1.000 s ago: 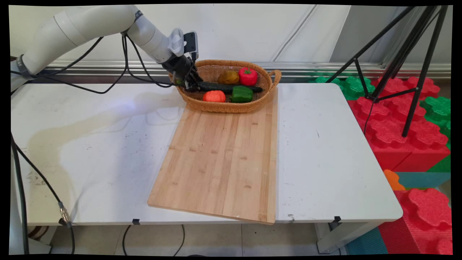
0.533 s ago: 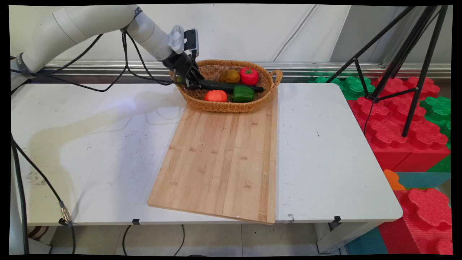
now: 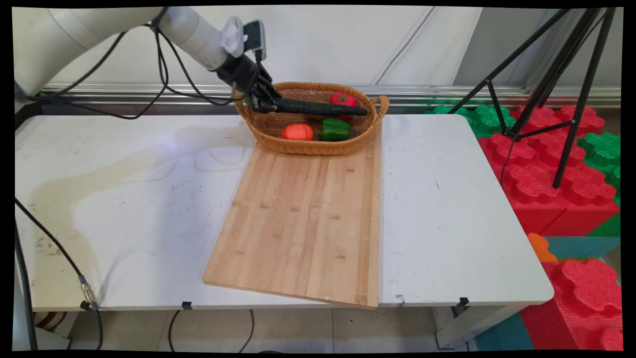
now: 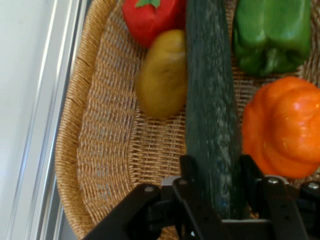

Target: Place the picked object on the cutting board

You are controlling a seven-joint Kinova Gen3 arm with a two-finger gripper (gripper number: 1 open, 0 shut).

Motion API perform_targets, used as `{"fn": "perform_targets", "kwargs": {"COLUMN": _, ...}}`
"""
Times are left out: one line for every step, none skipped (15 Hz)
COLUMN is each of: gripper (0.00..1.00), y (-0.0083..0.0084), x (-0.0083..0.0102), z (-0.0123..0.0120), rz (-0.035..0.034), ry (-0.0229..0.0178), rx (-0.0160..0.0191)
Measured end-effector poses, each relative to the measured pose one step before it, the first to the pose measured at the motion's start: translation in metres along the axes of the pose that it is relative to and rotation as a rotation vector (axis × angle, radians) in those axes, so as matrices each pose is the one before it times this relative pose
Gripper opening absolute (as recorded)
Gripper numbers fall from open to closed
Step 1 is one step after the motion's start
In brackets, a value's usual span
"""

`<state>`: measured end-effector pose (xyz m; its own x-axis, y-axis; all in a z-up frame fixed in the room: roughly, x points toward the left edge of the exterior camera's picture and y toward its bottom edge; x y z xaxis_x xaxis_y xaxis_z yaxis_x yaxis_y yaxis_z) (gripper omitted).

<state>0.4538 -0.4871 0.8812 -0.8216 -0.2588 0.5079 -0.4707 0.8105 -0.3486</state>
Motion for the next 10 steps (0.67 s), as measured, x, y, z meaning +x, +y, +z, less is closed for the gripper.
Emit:
{"fn": "perform_targets", "kwargs": {"gripper": 0.00, "y": -0.00038, "x": -0.00023, "z": -0.00726, "rz": -0.00799, "ry": 0.01333, "rx": -0.00084}}
{"fn": "perform_targets", "kwargs": {"gripper": 0.00, "y": -0.00011, "x": -0.00131, "z": -0.00709, "rz": -0.00833, "ry": 0.01114, "rx": 0.00003}}
{"fn": "perform_targets", "kwargs": {"gripper": 0.00, "y": 0.00006, "x": -0.00158, "z": -0.00794, "rz": -0.00990, "ry": 0.01259, "rx": -0.00193}}
{"fn": "perform_targets", "kwargs": {"gripper": 0.00, "y": 0.00025, "x": -0.00152, "z": -0.00753, "rz": -0.01087, "ry": 0.01193, "rx": -0.00183}}
{"fn": "perform_targets", "kwargs": {"gripper": 0.00, "y": 0.00025, "x": -0.00138, "z": -0.00813, "rz": -0.01350, "ry": 0.01426, "rx": -0.00320}}
{"fn": "perform_targets", "kwargs": {"gripper": 0.00, "y": 0.00046, "x": -0.00190, "z": -0.00863, "rz": -0.01463, "ry": 0.01386, "rx": -0.00381}}
{"fn": "perform_targets", "kwargs": {"gripper": 0.00, "y": 0.00095, "x": -0.00173, "z": -0.00783, "rz": -0.01240, "ry": 0.01205, "rx": -0.00560}}
{"fn": "perform_targets", "kwargs": {"gripper": 0.00, "y": 0.00066, "x": -0.00088, "z": -0.00494, "rz": -0.00764, "ry": 0.00803, "rx": -0.00412}}
{"fn": "perform_targets", "kwargs": {"gripper": 0.00, "y": 0.00157, "x": -0.00162, "z": -0.00793, "rz": -0.01105, "ry": 0.01166, "rx": -0.00955}}
{"fn": "perform_targets", "kwargs": {"gripper": 0.00, "y": 0.00111, "x": -0.00074, "z": -0.00488, "rz": -0.00605, "ry": 0.00747, "rx": -0.00646}}
